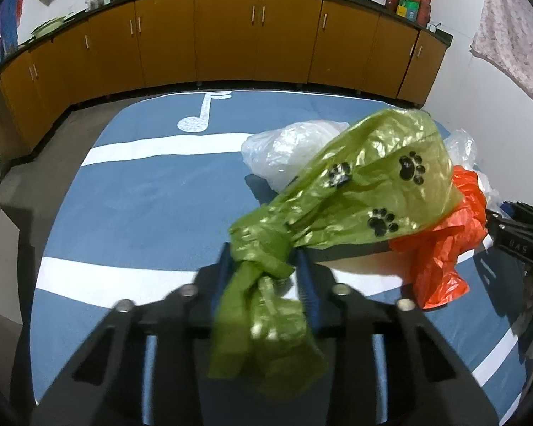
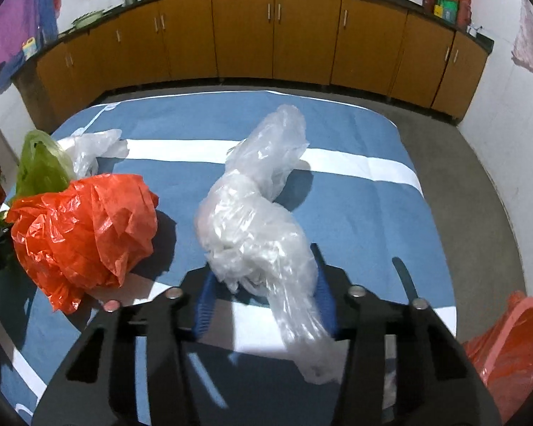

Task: Collect trash
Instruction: 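Grasp the white bag with the right tool while the left tool grasps the olive paw-print bag, then carry the white and paw-print bags over the basket and open both tools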

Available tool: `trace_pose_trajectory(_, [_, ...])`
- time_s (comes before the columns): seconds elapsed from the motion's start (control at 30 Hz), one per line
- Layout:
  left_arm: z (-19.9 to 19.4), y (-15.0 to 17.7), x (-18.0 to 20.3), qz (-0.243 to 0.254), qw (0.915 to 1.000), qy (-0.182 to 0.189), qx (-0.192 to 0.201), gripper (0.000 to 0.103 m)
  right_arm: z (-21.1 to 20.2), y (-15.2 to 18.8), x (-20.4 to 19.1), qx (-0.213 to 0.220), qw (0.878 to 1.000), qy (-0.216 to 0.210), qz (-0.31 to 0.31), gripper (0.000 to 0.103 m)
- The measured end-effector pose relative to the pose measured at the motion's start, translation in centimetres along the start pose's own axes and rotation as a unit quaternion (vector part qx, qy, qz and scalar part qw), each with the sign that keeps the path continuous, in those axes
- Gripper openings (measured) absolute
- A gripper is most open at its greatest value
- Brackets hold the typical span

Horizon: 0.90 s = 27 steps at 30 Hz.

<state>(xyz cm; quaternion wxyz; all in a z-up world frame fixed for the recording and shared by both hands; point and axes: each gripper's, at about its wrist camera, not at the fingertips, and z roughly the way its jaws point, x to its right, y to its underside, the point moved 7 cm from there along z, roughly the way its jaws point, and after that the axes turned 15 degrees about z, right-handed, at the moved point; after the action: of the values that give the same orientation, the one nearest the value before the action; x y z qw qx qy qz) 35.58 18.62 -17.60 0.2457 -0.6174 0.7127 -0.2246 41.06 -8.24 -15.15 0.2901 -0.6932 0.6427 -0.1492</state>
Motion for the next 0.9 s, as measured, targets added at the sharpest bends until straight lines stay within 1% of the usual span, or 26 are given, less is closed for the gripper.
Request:
trace_pose_trajectory(0.07, [-0.3, 0.3, 0.0, -0.003, 1.0, 0.004, 0.002, 0.028, -0.4, 0.2, 0.4, 0.001, 1.0, 0.001, 0.008, 0.039])
trace_pose_trajectory(0.3, [-2.0, 1.4, 0.0, -0.019, 0.9997, 0.01, 0.011, 0.025, -3.1, 2.3, 2.0, 0.007, 0.999, 0.0, 0.038, 0.038])
trace_pose_trajectory(0.43, [-4.2, 1.8, 0.3, -0.021, 0.9994, 0.011, 0.024, 0.025, -5.3, 3.2, 2.3, 0.016, 0.999, -0.006, 0.05, 0.038])
trace_pose_trajectory(0.67, [-8.8, 1.5, 1.3, -0.017, 0.998, 0.007, 0.06, 0.025, -10.6, 4.3, 2.8, 0.056, 0.996, -0.014, 0.073, 0.038])
trace_pose_trajectory(0.9, [-13.0, 0.3, 3.8, -0.001, 0.9956, 0.003, 0.094, 0.025, -16.3, 4.5, 4.0, 0.11, 0.991, 0.004, 0.08, 0.038])
